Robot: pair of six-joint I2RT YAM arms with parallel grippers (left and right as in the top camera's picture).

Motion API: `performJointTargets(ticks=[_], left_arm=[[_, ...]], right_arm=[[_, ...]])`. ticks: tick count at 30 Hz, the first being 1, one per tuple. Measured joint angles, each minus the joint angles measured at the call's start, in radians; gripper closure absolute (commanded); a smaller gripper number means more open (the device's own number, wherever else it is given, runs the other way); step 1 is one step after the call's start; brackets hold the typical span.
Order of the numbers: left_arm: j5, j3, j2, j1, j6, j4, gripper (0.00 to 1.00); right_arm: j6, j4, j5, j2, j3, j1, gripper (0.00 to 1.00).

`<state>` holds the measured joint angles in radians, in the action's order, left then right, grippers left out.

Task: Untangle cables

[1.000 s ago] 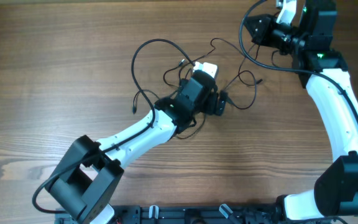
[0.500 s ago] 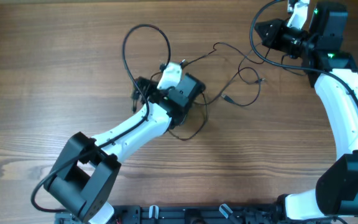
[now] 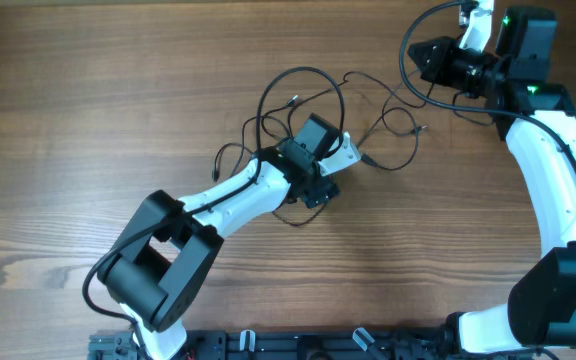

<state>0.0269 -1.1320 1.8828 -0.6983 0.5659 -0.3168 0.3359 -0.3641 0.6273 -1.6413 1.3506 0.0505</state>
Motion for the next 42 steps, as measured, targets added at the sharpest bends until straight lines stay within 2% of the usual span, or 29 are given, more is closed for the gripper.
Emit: performJointTargets(ticks=[4,8,10,11,12,17,21,23,27,32,36,37,42], left_arm=[[0.000,0.000,0.022,0.000,0.153,0.045,0.17],[-0.011,-0.007,0.061,0.001,0.259,0.087,0.37],[-0.013,-0.011,0.080,0.002,0.287,0.147,0.59],[-0.011,-0.011,0.090,0.002,0.299,0.177,0.88],[-0.011,-0.011,0.099,0.006,0.309,0.201,0.96],[0.006,-0.011,0.119,0.046,0.265,0.206,0.96],[0.038,-0.017,0.095,0.106,0.218,0.085,0.96],[0.047,-0.024,0.079,0.136,0.209,-0.013,0.96],[0.054,-0.036,0.055,0.224,0.199,-0.182,0.96],[0.053,-0.036,0.053,0.340,0.162,-0.181,0.96],[0.039,-0.034,0.053,0.447,0.047,-0.165,0.96],[0.023,-0.033,0.053,0.459,0.032,-0.165,0.93],[-0.146,-0.032,0.055,0.480,-0.011,-0.167,0.86]], right_arm=[[-0.010,-0.010,0.000,0.000,0.000,0.000,0.95],[-0.022,-0.018,0.000,0.000,0.000,0.000,0.95],[-0.025,-0.019,0.000,0.000,0.000,0.000,0.95],[-0.025,-0.021,0.000,0.000,0.000,0.000,0.95],[-0.027,-0.023,0.000,0.000,0.000,0.000,0.95],[-0.040,-0.068,-0.055,0.000,0.000,0.000,0.96],[-0.042,0.024,-0.104,0.010,0.000,0.045,0.95],[0.011,0.069,-0.114,0.041,0.003,0.127,0.95],[0.116,0.095,-0.135,0.144,0.066,0.397,0.95],[0.148,0.128,-0.119,0.252,0.205,0.575,0.95],[0.151,0.132,-0.107,0.288,0.257,0.590,0.95],[0.151,0.122,-0.106,0.285,0.257,0.590,0.96],[0.072,0.079,-0.122,0.244,0.257,0.590,0.95]])
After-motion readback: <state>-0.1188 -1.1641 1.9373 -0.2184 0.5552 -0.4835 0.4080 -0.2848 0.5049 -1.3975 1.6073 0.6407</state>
